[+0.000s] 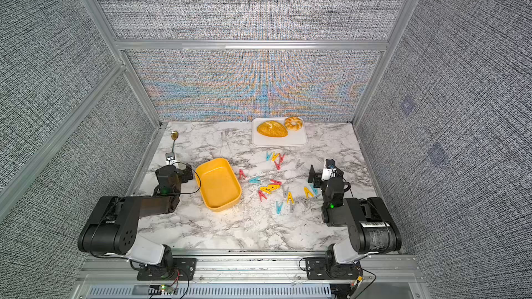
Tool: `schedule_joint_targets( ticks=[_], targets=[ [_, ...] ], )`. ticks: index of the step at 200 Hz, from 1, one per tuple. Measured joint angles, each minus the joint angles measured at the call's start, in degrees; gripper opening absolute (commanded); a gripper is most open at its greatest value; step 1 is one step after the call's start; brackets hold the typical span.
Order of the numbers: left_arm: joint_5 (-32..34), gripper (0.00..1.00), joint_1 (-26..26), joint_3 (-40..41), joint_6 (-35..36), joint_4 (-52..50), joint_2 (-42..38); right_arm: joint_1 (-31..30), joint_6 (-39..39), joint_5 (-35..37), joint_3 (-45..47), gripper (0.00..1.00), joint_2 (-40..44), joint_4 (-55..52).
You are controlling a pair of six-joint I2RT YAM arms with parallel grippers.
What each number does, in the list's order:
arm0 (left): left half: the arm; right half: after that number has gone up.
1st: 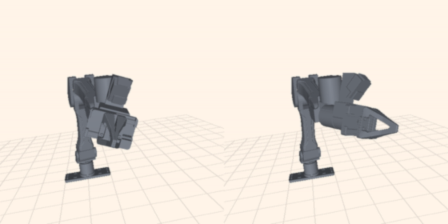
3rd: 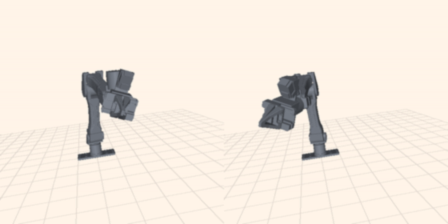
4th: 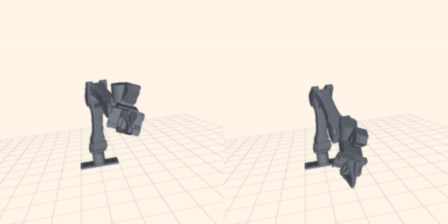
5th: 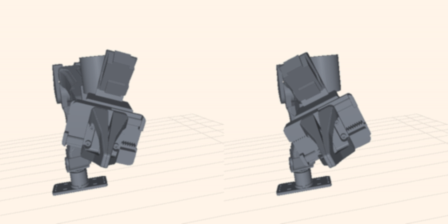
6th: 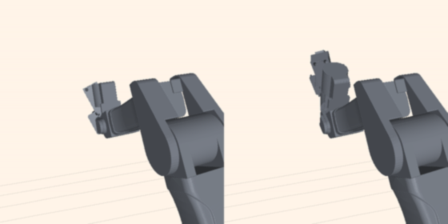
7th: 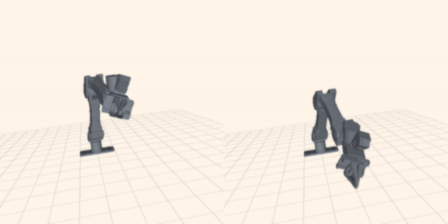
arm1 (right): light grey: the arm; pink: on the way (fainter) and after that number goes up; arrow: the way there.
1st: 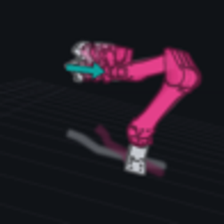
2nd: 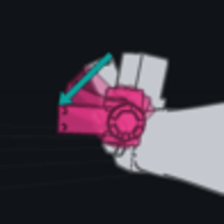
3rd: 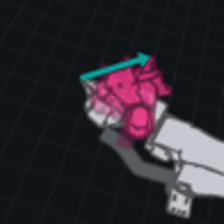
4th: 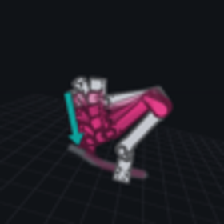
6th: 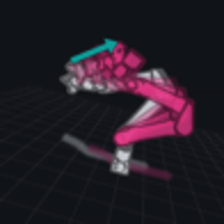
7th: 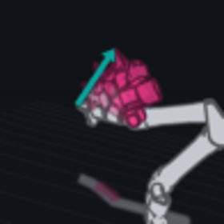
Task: Put the clothespins into the storage box
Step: Pick up the clothespin from the center of the board.
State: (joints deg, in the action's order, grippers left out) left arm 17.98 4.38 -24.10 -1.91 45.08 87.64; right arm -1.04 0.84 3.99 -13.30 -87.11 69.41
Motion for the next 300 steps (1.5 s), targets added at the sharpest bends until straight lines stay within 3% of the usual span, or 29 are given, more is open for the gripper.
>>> schedule_joint_targets(
  ticks=[160, 189, 219, 232, 245, 263, 280, 300],
  targets=[
    [0.15, 0.99, -0.02, -0.04, -0.02, -0.5, -1.07, 1.01, -0.09, -1.46, -0.22, 0.99, 0.68, -0.81],
    [3.48, 0.99, -0.02, -10.88, -2.71, -17.03, -9.18, 0.59, -0.98, -1.09, -6.16, 0.99, 10.97, -11.85],
    [5.2, 0.99, 0.02, -21.27, -9.57, -34.4, -17.99, 0.79, -11.1, 2.4, -16.2, 0.99, 20.81, -27.15],
    [5.22, 0.92, 0.02, -25.22, -14.4, -41.79, -21.0, 2.14, -16.65, 1.75, -20.17, 0.87, 22.43, -33.9],
    [1.75, 0.76, 0.0, -29.77, -19.47, -49.42, -23.67, 3.37, -20.79, -2.01, -24.7, 0.75, 22.43, -41.22],
    [-7.85, 0.6, 0.57, -34.82, -24.11, -58.34, -25.64, 1.51, -23.39, -9.9, -30.58, 0.67, 21.09, -49.16],
    [-15.76, 0.54, 2.56, -35.32, -27.93, -66.75, -27.19, -4.24, -23.58, -14.38, -35.69, 0.64, 19.3, -56.76],
    [-22.34, 0.51, 6.1, -29.64, -32.2, -75.67, -32.04, -13.86, -21.88, -16.41, -40.41, 0.6, 16.46, -63.76]
  ],
)
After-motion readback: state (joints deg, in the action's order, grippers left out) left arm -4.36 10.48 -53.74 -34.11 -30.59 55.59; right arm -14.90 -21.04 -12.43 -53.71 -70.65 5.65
